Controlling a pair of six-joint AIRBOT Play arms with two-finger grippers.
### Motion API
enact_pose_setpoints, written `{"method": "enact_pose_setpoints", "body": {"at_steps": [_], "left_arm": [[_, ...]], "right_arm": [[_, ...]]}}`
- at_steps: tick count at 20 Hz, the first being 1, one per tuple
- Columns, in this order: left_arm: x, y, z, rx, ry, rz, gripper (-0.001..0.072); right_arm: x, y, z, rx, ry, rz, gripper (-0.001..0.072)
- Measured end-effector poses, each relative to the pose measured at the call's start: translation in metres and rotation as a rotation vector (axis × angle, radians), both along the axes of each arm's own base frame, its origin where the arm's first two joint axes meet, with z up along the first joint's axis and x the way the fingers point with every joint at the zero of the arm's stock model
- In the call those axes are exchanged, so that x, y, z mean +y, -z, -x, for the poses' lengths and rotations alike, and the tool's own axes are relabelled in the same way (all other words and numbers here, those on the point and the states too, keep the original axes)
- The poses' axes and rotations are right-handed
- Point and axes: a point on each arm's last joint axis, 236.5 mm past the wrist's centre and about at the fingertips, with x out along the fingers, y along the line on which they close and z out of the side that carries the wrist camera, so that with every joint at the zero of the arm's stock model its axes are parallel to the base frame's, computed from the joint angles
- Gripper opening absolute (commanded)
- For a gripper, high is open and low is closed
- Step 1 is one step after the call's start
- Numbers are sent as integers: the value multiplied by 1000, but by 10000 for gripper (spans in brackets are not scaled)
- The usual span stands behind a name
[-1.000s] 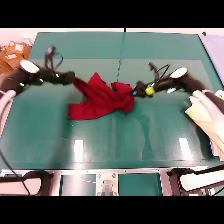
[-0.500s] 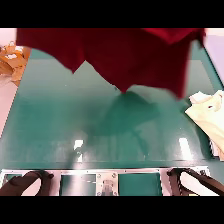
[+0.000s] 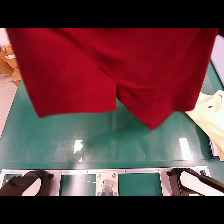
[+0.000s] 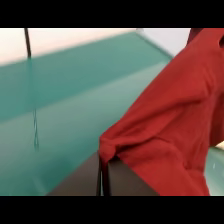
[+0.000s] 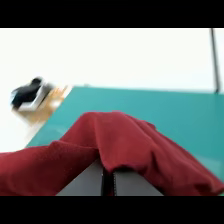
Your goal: Fold the shirts.
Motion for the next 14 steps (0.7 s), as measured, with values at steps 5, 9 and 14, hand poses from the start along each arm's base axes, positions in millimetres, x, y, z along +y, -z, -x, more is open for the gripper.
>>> {"method": "enact_pose_setpoints", "body": {"at_steps": [5,9,14], "left_arm": [[13,182,-45,507,-48,-74,24],[33,346,-40,890,-108,-166,24],[64,437,-49,1090,-188,-207,24]], "right_arm": [[89,143,-85,306,-213,22,20],[189,302,-101,600,-396,94,20],[227,410,-93,825,-434,111,375]]}}
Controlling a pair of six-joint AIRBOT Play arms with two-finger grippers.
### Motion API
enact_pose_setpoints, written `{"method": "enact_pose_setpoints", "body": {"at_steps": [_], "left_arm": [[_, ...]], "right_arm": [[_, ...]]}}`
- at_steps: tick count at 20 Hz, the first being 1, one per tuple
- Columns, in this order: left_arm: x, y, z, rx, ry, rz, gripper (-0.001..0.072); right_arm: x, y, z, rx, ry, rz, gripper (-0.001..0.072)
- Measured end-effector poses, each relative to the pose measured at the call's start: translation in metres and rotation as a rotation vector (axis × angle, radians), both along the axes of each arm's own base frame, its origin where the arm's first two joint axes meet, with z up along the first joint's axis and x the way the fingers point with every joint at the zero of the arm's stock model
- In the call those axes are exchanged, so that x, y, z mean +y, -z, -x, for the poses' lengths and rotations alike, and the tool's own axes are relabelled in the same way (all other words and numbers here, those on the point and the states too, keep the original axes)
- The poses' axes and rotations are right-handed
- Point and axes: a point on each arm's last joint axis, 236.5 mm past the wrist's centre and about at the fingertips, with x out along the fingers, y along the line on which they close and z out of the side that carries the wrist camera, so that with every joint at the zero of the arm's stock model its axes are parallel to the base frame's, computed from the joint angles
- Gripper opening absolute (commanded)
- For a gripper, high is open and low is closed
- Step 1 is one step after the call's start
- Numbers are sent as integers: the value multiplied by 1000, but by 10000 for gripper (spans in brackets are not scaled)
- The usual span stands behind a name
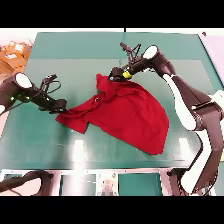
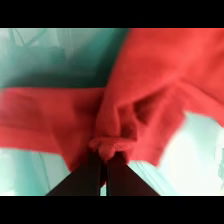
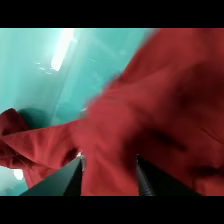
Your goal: Fold the shirts.
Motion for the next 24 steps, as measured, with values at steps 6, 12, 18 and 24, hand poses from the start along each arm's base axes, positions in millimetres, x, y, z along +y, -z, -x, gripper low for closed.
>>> {"method": "enact_pose_setpoints", "body": {"at_steps": [6,12,18,24], "left_arm": [[62,1,-41,-53,-126,-24,24],[109,10,-45,-52,-168,-34,24],[119,14,-41,-50,-132,-27,25],[114,13,-40,-47,-124,1,25]], "right_arm": [[-115,-27,-10,125,151,11,264],[-230,-40,73,289,345,168,282],[-267,14,248,541,534,372,415],[-229,84,351,709,575,309,439]]}}
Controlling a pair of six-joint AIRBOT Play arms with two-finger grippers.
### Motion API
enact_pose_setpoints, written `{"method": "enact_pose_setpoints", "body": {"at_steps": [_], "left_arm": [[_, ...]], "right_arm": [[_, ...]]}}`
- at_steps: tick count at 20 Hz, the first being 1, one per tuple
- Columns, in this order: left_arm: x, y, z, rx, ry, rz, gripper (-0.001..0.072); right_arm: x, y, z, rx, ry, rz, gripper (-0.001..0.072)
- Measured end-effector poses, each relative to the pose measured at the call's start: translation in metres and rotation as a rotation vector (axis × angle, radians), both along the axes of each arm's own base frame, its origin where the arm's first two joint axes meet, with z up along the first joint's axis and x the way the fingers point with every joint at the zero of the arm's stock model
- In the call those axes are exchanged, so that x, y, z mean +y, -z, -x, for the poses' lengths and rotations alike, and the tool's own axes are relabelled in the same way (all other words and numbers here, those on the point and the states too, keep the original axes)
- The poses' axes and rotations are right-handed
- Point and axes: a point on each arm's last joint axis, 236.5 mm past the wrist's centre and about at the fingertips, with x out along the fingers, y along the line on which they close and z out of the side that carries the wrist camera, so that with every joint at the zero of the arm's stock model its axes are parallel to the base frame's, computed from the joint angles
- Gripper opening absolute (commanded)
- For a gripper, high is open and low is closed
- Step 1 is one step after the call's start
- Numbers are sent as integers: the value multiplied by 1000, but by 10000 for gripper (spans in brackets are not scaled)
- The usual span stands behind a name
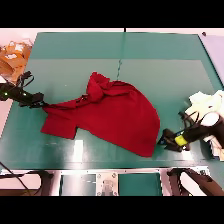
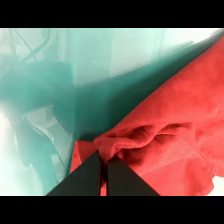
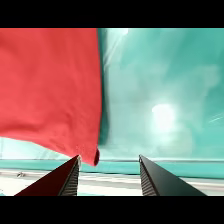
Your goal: Fold the shirts.
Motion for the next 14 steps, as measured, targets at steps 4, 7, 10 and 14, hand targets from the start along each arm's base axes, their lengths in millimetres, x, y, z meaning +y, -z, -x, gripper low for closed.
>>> {"method": "enact_pose_setpoints", "body": {"at_steps": [4,7,10,14], "left_arm": [[-3,-1,2,9,4,14,25],[-4,-1,4,16,8,19,25],[-6,-2,7,28,14,27,25],[-7,-1,17,65,33,29,25]], "right_arm": [[39,22,12,-36,27,-103,432],[63,26,8,-77,41,-160,315],[77,28,-1,-138,23,-195,20],[89,8,-20,-216,-22,-251,18]]}}
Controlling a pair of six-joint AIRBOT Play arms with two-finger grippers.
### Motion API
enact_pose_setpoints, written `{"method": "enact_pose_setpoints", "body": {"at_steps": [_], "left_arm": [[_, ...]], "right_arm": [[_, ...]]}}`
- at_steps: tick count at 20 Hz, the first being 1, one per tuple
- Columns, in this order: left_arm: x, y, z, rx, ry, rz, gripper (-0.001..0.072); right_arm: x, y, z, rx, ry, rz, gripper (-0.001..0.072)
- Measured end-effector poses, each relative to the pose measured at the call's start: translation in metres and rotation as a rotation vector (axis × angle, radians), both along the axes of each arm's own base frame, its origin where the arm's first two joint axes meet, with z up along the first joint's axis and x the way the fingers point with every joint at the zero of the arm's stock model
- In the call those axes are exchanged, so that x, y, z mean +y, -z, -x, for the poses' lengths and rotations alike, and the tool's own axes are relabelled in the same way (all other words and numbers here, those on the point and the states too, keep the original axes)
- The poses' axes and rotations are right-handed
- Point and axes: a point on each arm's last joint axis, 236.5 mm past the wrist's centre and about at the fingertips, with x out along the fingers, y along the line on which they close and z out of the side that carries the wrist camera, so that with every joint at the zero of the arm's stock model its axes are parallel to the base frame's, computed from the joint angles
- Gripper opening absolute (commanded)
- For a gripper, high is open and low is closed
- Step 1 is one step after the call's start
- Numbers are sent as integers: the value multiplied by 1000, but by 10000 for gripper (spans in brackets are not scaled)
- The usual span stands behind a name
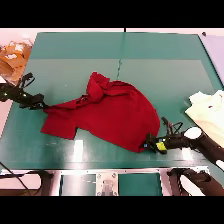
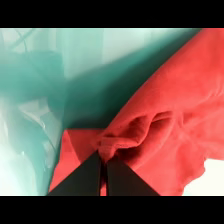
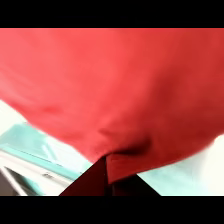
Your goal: Fold the shirts.
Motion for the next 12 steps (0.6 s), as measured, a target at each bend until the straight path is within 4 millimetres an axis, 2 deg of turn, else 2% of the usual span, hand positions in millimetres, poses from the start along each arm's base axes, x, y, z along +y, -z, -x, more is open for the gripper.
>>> {"method": "enact_pose_setpoints", "body": {"at_steps": [1,3,5,7,9,10,12], "left_arm": [[0,0,4,14,8,0,25],[-3,-1,14,54,28,11,25],[-10,-8,23,82,59,47,25],[-30,-29,21,51,90,137,24],[-56,-72,6,-65,113,256,24],[-69,-101,-4,-147,125,317,25],[-98,-187,-24,-384,158,450,24]], "right_arm": [[-3,-10,-11,-32,-11,2,18],[-17,-37,-46,-133,-14,33,19],[-41,-79,-86,-254,-1,80,19],[-70,-137,-126,-400,34,133,19],[-98,-206,-155,-556,72,190,19],[-110,-244,-165,-642,92,221,19],[-128,-317,-175,-803,135,276,19]]}}
